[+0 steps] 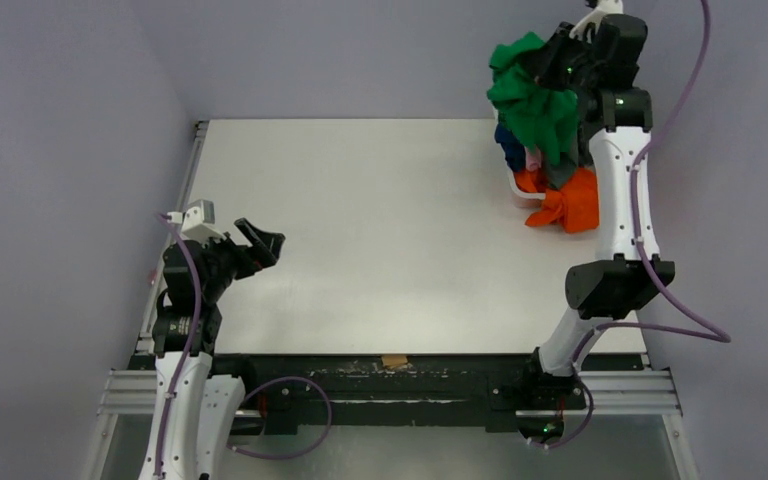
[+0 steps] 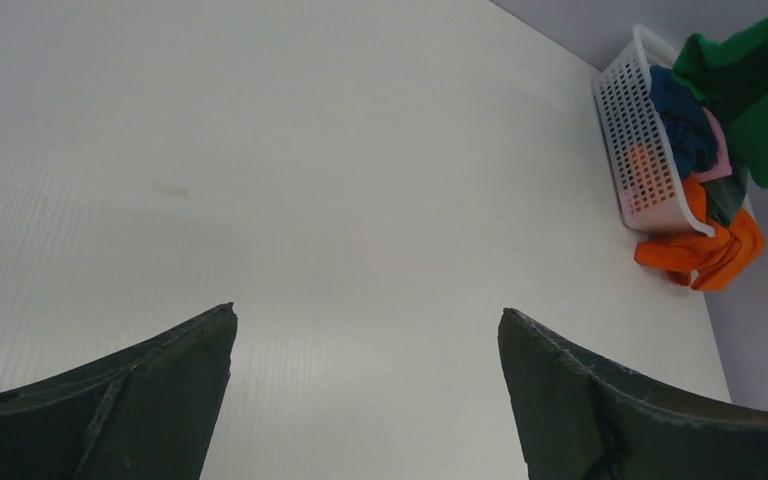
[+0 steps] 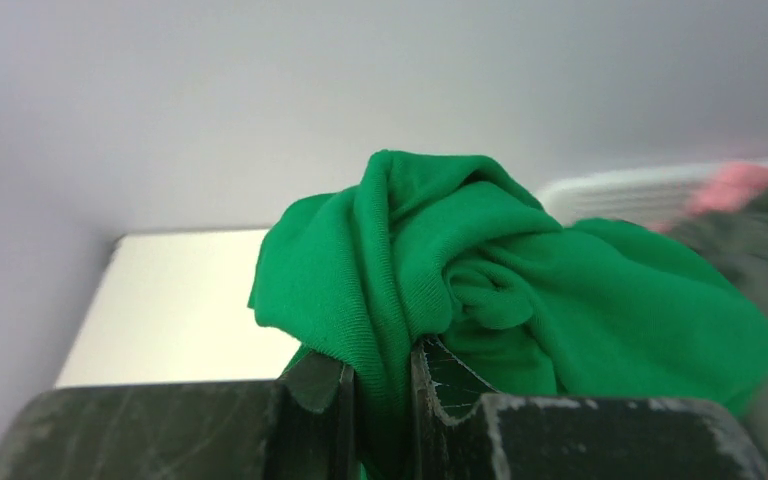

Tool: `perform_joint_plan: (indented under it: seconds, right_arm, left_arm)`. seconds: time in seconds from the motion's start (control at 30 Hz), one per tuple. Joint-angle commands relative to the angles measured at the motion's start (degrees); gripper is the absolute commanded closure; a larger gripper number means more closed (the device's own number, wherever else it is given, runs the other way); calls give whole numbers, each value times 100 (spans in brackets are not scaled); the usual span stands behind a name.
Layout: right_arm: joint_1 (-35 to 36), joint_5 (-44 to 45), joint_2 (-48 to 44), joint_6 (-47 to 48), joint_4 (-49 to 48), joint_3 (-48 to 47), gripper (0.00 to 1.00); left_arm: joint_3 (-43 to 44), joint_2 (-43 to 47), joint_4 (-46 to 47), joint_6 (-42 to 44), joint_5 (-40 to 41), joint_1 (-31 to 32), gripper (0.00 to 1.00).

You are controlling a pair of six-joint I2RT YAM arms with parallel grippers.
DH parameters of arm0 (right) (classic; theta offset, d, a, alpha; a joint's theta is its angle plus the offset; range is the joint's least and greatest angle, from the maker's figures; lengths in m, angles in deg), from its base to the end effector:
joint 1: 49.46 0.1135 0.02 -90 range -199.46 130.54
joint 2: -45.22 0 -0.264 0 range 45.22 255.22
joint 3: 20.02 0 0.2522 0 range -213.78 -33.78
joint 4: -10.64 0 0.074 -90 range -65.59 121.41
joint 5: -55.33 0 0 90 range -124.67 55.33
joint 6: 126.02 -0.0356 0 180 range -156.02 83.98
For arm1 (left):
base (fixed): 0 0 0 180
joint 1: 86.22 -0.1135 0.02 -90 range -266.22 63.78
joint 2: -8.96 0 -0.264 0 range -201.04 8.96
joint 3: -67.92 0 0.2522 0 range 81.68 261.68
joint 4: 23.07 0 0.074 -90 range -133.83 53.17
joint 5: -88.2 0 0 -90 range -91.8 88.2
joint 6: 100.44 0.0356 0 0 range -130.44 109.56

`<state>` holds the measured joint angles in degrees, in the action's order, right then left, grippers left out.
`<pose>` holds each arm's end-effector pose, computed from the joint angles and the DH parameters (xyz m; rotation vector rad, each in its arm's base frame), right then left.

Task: Fold and stack the t-shirts
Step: Move the tshirt to the center of the board

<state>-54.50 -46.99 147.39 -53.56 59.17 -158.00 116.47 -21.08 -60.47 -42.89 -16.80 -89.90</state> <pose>0.3855 -0.0264 0.4952 0.1995 1.7900 0.3487 0.1335 -0.0006 0.2906 -0.4245 1.8852 -0.5870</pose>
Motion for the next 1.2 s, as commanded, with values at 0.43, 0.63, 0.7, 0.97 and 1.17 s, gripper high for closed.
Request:
perform_joint_plan:
  seconds: [0.43, 0.63, 0.7, 0.97, 1.17]
  right_arm:
    - [3069, -1536, -850, 1004, -619, 1113, 100]
    - [2867, 2123, -2125, 797, -1331, 4666, 68]
    - [2588, 3143, -2246, 397, -1389, 5415, 27]
    - [2348, 2733, -3323, -483, -2085, 7363, 6]
    - [2698, 1800, -3144, -920, -2812, 8091, 17]
  left_arm:
    - [152, 138, -308, -275, 605, 2, 0]
    - [186, -195, -466, -492, 767, 4, 0]
    - [177, -357, -485, -603, 654, 2, 0]
    - [-250, -1182, -110, -892, 171, 6, 0]
    - [185, -2852, 283, -854, 558, -1, 0]
